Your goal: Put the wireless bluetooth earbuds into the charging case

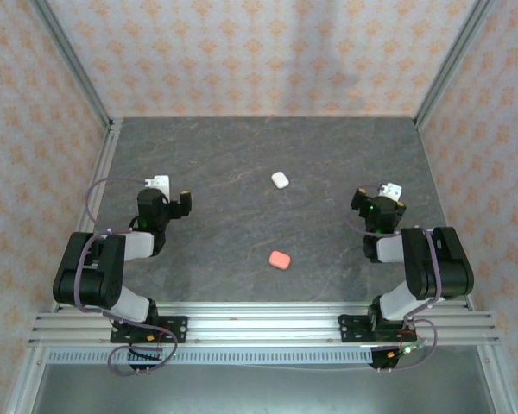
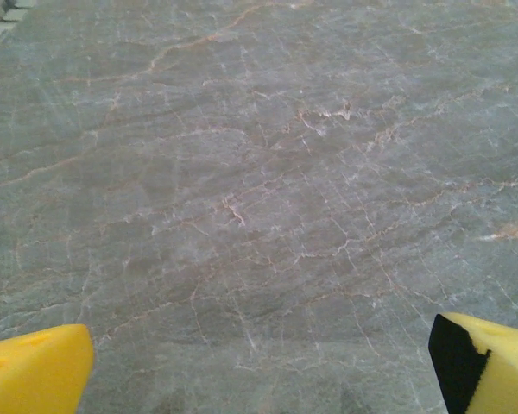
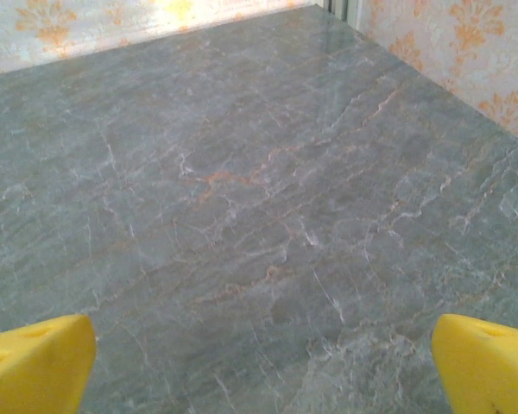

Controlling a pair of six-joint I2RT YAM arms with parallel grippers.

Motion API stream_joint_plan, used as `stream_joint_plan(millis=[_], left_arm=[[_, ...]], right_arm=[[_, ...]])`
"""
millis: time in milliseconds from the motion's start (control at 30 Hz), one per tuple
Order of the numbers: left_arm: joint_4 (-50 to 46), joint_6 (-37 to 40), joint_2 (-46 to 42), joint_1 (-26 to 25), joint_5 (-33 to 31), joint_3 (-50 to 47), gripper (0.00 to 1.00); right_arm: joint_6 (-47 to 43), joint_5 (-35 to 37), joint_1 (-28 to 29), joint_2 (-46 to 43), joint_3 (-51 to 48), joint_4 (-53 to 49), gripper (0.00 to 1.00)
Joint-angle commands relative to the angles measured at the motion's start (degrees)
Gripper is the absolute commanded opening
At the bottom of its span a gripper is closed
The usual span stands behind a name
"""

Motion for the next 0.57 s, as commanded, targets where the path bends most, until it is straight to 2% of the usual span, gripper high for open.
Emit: stream_joint_plan(millis=[0, 233, 333, 533], left_arm=[[3.89, -0.29, 0.03, -0.45, -2.59, -0.25, 1.0], [3.87, -0.3, 0.03, -0.54, -2.79, -0.25, 1.0], [3.86, -0.33, 0.01, -0.63, -2.87, -0.21, 1.0], [3.78, -0.16, 0.03, -0.97, -3.67, -0.21, 1.0]], right_arm=[[0.71, 2.1, 0.63, -0.22, 1.16, 1.15, 0.99], [0.48, 1.63, 0.63, 0.0, 1.36, 1.47, 0.99], [-2.04, -2.95, 1.13, 0.64, 3.67, -2.37, 0.99], [-2.1, -3.43, 1.07, 0.3, 2.8, -1.04, 0.99]])
